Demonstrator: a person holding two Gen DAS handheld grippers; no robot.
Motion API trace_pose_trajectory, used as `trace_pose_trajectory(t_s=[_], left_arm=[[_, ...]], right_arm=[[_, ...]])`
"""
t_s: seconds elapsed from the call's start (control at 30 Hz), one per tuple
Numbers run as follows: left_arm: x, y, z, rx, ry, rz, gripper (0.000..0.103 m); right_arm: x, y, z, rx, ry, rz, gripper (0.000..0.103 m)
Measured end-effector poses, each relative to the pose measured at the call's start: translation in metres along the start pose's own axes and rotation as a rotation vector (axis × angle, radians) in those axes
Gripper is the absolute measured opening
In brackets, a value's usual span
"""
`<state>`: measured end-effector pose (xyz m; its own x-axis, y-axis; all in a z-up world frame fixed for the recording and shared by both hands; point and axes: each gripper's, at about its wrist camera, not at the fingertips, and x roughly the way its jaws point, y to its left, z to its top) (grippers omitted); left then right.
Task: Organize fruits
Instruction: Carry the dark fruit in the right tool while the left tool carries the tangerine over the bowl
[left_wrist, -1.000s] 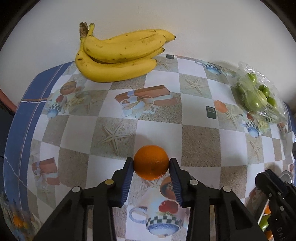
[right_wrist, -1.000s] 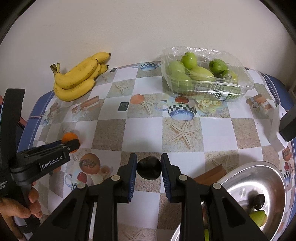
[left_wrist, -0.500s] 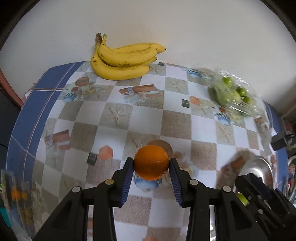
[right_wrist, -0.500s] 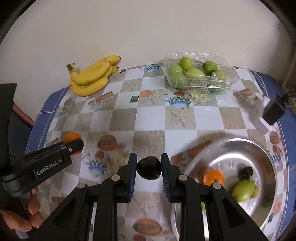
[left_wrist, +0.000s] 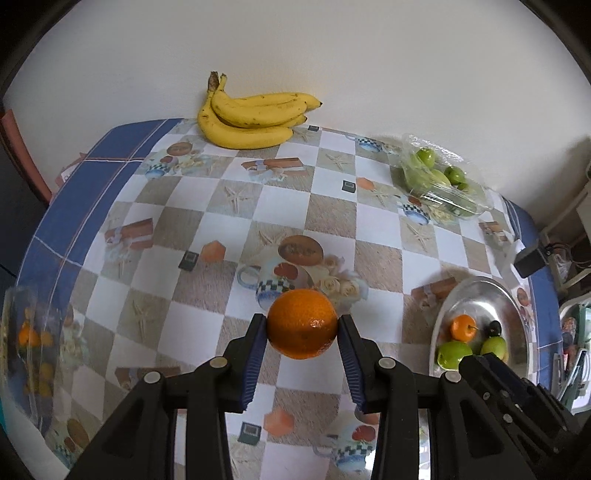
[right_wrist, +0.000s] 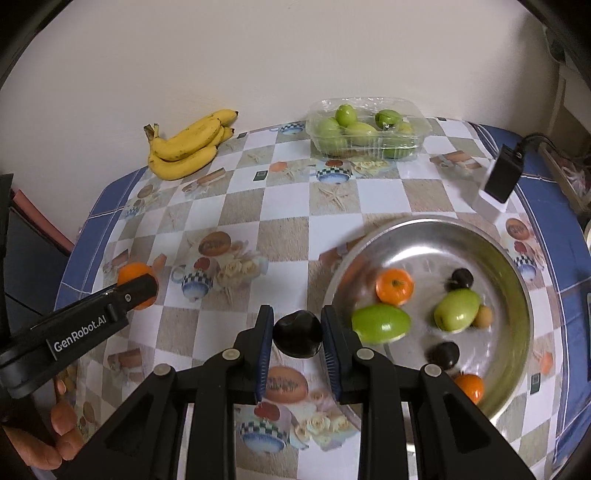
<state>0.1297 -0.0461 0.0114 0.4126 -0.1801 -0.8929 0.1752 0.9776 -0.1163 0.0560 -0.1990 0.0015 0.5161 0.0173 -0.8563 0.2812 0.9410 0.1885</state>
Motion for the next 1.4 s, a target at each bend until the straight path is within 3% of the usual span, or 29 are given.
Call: trace_pose_trajectory(t_s=[0.47, 0.87, 1.2, 1.4], left_arm=[[0.004, -0.007, -0.026, -0.018, -0.030, -0.002, 0.042], [0.004, -0.015, -0.028, -0.008, -0.045, -0.002, 0.042], [0.003, -0.064, -0.040, 0.093, -0.033, -0.060, 0.042], [0.001, -0.114, -0.055, 0.213, -0.019, -0.114, 0.042]], right_arm=[[-0.002, -0.001, -0.015, -0.013, 0.005, 0.006, 0.027], [0.005, -0.036, -0.012, 0.068, 0.023, -0.021, 0.027], [-0.010, -0.105, -0.013, 0.219, -0.002, -0.124, 0.027], [-0.015, -0.143, -0.020, 0.309, 0.002, -0.172, 0.027]])
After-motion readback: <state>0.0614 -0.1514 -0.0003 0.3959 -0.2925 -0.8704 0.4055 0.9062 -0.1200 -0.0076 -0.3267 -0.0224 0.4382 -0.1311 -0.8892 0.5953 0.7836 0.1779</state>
